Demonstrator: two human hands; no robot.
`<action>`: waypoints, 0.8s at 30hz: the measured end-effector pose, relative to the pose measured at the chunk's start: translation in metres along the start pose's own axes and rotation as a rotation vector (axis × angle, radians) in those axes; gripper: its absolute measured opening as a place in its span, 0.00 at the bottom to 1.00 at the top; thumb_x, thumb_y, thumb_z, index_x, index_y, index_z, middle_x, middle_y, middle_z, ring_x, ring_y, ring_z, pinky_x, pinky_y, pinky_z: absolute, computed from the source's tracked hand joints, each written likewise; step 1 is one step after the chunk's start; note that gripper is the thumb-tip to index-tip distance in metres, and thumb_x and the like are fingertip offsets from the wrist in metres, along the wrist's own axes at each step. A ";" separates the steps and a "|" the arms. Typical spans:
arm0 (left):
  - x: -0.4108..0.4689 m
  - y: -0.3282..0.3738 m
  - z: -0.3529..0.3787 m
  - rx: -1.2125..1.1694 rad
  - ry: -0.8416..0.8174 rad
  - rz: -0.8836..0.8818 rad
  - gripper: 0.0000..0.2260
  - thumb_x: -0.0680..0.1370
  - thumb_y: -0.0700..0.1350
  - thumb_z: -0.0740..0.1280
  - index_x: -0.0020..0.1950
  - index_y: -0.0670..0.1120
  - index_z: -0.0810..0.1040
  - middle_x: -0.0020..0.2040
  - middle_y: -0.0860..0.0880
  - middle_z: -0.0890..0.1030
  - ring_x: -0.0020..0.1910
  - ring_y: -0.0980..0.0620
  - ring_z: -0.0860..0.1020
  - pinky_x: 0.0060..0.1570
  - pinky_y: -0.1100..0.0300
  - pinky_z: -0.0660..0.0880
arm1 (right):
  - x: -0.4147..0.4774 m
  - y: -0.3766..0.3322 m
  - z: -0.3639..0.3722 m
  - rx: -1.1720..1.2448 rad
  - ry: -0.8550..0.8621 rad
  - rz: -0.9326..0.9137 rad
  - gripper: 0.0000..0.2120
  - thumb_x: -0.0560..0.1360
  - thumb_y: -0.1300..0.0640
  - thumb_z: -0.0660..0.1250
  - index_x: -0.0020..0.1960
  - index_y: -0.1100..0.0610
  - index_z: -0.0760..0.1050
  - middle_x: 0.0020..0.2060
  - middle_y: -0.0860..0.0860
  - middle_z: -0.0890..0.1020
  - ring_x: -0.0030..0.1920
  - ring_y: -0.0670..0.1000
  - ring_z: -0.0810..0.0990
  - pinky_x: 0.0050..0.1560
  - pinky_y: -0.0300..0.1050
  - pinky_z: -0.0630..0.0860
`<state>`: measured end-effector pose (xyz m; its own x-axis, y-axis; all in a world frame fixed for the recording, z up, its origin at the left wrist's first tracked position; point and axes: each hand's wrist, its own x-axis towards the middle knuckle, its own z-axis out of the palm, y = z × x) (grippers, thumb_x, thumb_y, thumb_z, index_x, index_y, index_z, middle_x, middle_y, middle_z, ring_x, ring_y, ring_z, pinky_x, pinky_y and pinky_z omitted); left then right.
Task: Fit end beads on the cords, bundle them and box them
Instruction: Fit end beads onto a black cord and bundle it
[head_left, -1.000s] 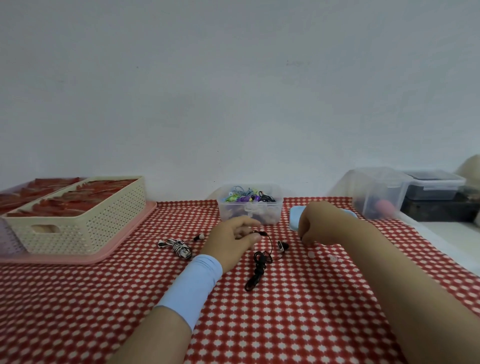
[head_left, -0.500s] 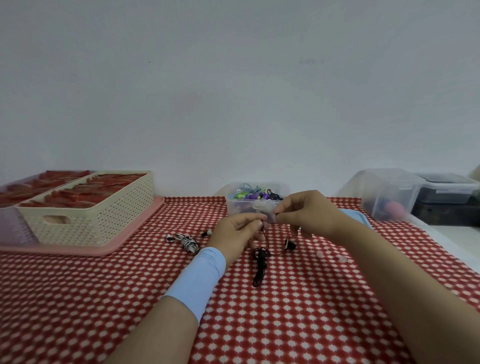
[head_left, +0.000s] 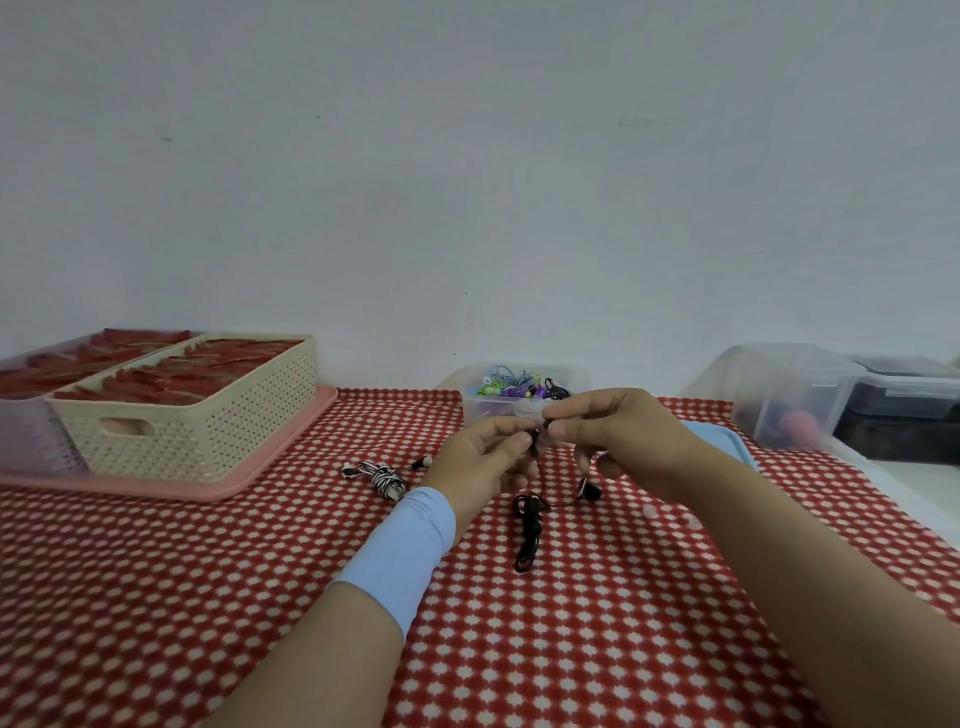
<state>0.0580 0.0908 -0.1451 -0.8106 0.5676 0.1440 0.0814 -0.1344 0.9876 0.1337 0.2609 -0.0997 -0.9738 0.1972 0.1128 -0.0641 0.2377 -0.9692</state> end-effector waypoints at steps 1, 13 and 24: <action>0.000 0.000 0.000 -0.009 -0.002 -0.005 0.08 0.81 0.38 0.65 0.57 0.44 0.81 0.44 0.47 0.84 0.38 0.52 0.81 0.40 0.59 0.78 | 0.000 0.001 0.001 0.006 -0.008 -0.006 0.06 0.74 0.64 0.75 0.49 0.57 0.87 0.39 0.56 0.86 0.27 0.49 0.74 0.24 0.37 0.65; 0.000 -0.001 -0.001 0.003 0.002 0.006 0.09 0.80 0.38 0.65 0.58 0.43 0.82 0.40 0.46 0.83 0.38 0.53 0.80 0.42 0.61 0.78 | -0.001 0.001 0.004 -0.021 -0.061 0.036 0.05 0.77 0.61 0.72 0.50 0.59 0.86 0.36 0.52 0.85 0.28 0.47 0.76 0.24 0.38 0.64; -0.001 -0.002 -0.003 -0.045 -0.012 -0.014 0.10 0.79 0.38 0.66 0.59 0.41 0.82 0.43 0.44 0.84 0.38 0.53 0.80 0.41 0.62 0.78 | 0.001 0.001 -0.002 0.063 -0.112 0.088 0.05 0.75 0.62 0.73 0.49 0.60 0.87 0.43 0.57 0.85 0.28 0.48 0.76 0.22 0.37 0.64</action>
<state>0.0570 0.0885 -0.1470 -0.8042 0.5796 0.1318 0.0439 -0.1631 0.9856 0.1327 0.2629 -0.1000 -0.9943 0.1061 0.0052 0.0122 0.1629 -0.9866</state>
